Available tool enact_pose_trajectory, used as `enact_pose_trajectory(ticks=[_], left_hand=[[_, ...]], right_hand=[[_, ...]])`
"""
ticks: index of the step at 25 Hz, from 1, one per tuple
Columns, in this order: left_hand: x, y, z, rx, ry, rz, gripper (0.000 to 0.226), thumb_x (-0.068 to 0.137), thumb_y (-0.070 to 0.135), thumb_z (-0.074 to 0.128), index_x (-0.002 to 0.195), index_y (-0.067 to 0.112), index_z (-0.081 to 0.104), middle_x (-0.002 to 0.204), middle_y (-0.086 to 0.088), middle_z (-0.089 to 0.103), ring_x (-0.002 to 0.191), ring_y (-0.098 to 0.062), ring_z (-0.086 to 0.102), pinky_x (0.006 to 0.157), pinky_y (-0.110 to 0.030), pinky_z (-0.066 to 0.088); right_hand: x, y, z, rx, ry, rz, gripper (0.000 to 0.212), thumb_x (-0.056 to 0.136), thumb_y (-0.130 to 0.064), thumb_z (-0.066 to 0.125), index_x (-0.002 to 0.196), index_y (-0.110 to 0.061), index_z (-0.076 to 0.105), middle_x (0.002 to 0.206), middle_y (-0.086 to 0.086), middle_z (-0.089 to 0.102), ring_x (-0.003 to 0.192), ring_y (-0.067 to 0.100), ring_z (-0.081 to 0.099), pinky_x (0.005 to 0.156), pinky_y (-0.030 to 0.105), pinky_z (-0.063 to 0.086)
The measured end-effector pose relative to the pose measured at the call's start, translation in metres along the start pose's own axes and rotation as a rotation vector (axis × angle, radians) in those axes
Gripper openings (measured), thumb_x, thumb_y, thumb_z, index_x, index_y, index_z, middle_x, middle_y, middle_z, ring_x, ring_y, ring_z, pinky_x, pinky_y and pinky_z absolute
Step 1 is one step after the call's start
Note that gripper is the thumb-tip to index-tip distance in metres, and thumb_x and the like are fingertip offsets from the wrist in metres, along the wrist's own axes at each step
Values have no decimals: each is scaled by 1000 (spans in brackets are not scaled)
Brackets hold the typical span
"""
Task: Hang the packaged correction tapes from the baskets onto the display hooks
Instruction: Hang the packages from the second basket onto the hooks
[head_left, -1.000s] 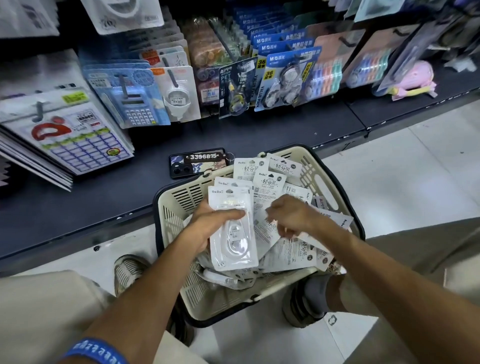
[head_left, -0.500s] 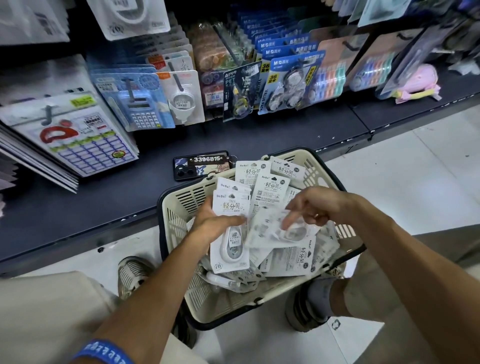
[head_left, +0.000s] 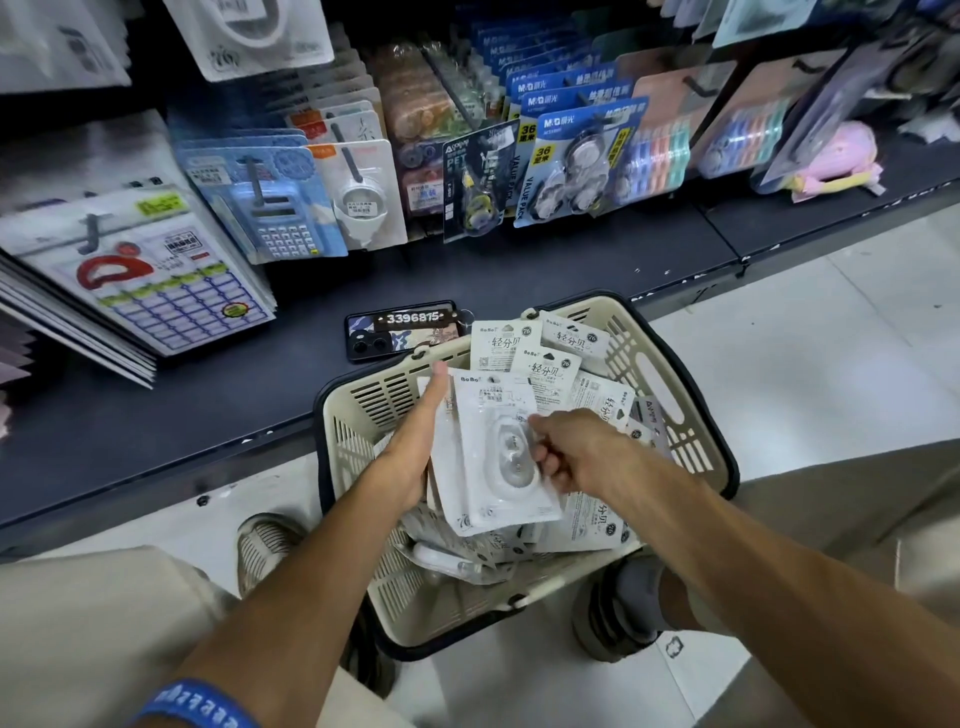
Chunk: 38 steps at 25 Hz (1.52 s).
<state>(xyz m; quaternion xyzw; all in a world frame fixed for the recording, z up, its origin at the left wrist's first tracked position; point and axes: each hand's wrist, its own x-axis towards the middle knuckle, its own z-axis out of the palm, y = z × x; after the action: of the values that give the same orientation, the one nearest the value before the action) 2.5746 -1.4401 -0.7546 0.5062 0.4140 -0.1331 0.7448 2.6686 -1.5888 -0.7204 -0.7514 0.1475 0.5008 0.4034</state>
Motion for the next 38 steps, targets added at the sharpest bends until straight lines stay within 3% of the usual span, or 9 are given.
enact_pose_trajectory(ticks=[5, 10, 16, 20, 23, 26, 30, 35, 38], left_hand=[[1, -4, -9, 234, 19, -23, 52, 70, 25, 93, 116, 10, 74, 98, -9, 81, 92, -31, 78, 93, -48, 60], [0, -4, -24, 192, 134, -44, 52, 69, 23, 94, 113, 13, 67, 98, -10, 80, 87, -32, 78, 83, -49, 63], [0, -6, -32, 151, 139, -30, 51, 70, 16, 93, 115, 13, 69, 91, -5, 82, 79, -25, 79, 67, -36, 63], [3, -3, -38, 104, 206, 35, 53, 68, 18, 94, 114, 14, 68, 101, -9, 80, 82, -25, 78, 68, -34, 60], [1, 0, -36, 51, 188, 26, 56, 68, 22, 94, 116, 11, 68, 97, -11, 81, 80, -29, 79, 69, -38, 63], [-4, 3, -33, 40, 139, 13, 58, 66, 23, 94, 115, 5, 70, 88, -13, 81, 76, -30, 79, 63, -36, 62], [-9, 4, -35, 5, 17, -36, 57, 55, 27, 95, 104, 7, 75, 89, -16, 80, 72, -30, 79, 62, -35, 61], [-17, 14, -32, -8, -126, -74, 81, 49, 58, 96, 112, 11, 76, 116, -18, 76, 106, -35, 75, 97, -49, 56], [-18, 18, -27, 27, -155, -80, 116, 32, 58, 101, 134, 15, 66, 134, -16, 68, 129, -37, 61, 113, -62, 41]], right_hand=[[8, 15, 15, -23, -106, -23, 25, 104, -22, 48, 88, -7, 61, 47, 1, 58, 35, 12, 44, 39, 19, 35], [46, 46, -24, -835, 288, -340, 42, 92, -27, 63, 126, -13, 44, 117, 9, 58, 102, 29, 60, 89, 41, 53], [55, 23, -20, -560, 55, -253, 49, 82, -10, 81, 127, -6, 61, 116, 8, 64, 97, 21, 59, 86, 33, 53], [18, -40, -28, -345, 121, -408, 13, 78, -24, 74, 81, -11, 74, 76, 0, 68, 71, 9, 58, 69, 26, 43], [-11, -61, -26, -236, -193, -416, 21, 74, -41, 63, 61, -26, 69, 69, 3, 70, 62, 8, 64, 85, 41, 41], [-10, -41, -14, -114, -452, -406, 29, 89, -42, 66, 93, -17, 79, 98, 4, 77, 87, 15, 68, 91, 45, 48], [9, -7, 3, -110, -343, -622, 38, 83, -4, 79, 114, -26, 74, 107, 4, 72, 89, 10, 66, 84, 29, 56], [15, 3, 15, 78, -185, -367, 108, 61, -71, 83, 152, -38, 34, 144, -5, 51, 121, 21, 60, 97, 49, 52], [13, 0, 25, 247, -121, -195, 85, 69, -79, 69, 129, -19, 65, 115, 5, 76, 106, 31, 72, 101, 52, 52]])
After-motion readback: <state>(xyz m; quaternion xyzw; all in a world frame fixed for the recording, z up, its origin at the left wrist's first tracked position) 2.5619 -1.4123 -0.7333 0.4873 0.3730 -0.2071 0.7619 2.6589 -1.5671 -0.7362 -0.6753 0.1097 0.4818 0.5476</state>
